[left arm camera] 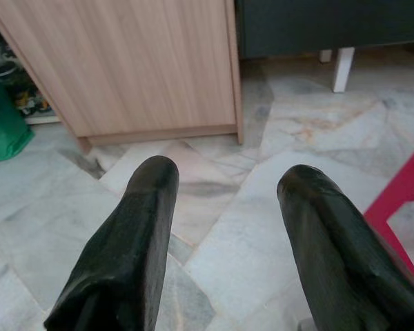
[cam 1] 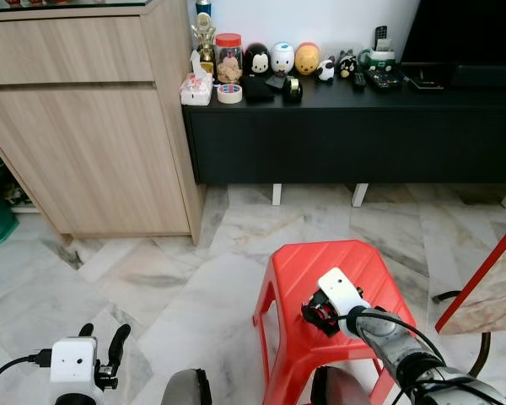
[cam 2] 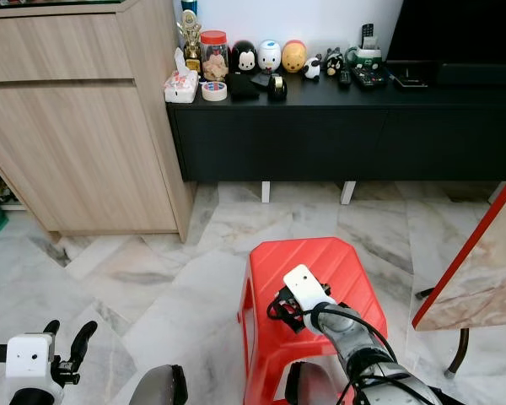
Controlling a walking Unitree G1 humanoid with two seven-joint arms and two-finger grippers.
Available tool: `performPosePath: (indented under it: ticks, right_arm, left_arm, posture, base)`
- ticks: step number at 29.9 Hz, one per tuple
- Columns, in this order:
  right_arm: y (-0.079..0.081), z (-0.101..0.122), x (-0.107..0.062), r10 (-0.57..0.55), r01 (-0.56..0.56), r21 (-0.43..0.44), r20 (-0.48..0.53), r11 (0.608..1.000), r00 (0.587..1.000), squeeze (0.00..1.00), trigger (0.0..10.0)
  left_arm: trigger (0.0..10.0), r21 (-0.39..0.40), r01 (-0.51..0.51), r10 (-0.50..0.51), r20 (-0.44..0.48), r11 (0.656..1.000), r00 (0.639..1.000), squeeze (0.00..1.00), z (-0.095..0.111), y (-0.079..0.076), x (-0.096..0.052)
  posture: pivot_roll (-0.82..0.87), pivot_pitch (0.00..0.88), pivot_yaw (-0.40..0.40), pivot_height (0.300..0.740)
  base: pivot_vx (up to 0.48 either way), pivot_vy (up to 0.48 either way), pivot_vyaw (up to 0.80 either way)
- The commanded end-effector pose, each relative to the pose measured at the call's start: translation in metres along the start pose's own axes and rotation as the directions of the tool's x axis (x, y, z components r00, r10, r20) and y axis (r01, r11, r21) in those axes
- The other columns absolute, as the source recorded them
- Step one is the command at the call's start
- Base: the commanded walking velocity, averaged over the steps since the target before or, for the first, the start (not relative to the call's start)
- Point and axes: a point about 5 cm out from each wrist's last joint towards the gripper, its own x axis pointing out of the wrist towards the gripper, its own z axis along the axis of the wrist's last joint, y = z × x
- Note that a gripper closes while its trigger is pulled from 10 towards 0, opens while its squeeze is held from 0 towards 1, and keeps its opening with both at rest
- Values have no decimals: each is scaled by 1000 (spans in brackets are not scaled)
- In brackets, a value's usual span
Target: Hang keys on a hook
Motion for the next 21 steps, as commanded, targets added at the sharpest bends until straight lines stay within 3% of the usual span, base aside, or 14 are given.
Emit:
performPosePath:
  ticks: [1, 4, 15, 21]
  right_arm:
    - [6, -1, 2, 43, -43, 21, -2, 999, 999, 0, 10000]
    - [9, -3, 2, 49, -49, -24, -24, 998, 999, 0, 10000]
    - [-8, 10, 1, -74, 74, 4, -3, 997, 997, 0, 10000]
    - [-11, -1, 0, -145, 147, 22, -60, 989, 988, 0, 10000]
  left_arm:
    - [10000, 20, 6, -6, 1, 1000, 1000, 0, 5, 5, -1]
    - [10000, 29, 11, -11, -3, 1000, 1000, 0, 7, 6, -3]
    - [10000, 47, 9, -8, -22, 999, 1000, 0, 11, 11, -13]
    - [10000, 50, 10, -9, -28, 999, 1000, 0, 12, 12, -16]
  posture:
    - [214, 0, 11, 580]
    - [222, 0, 16, 580]
    - [244, 34, 35, 580]
    - [248, 48, 41, 580]
  base:
    - [0, 0, 0]
    - [0, 0, 0]
    - [0, 0, 0]
    - [0, 0, 0]
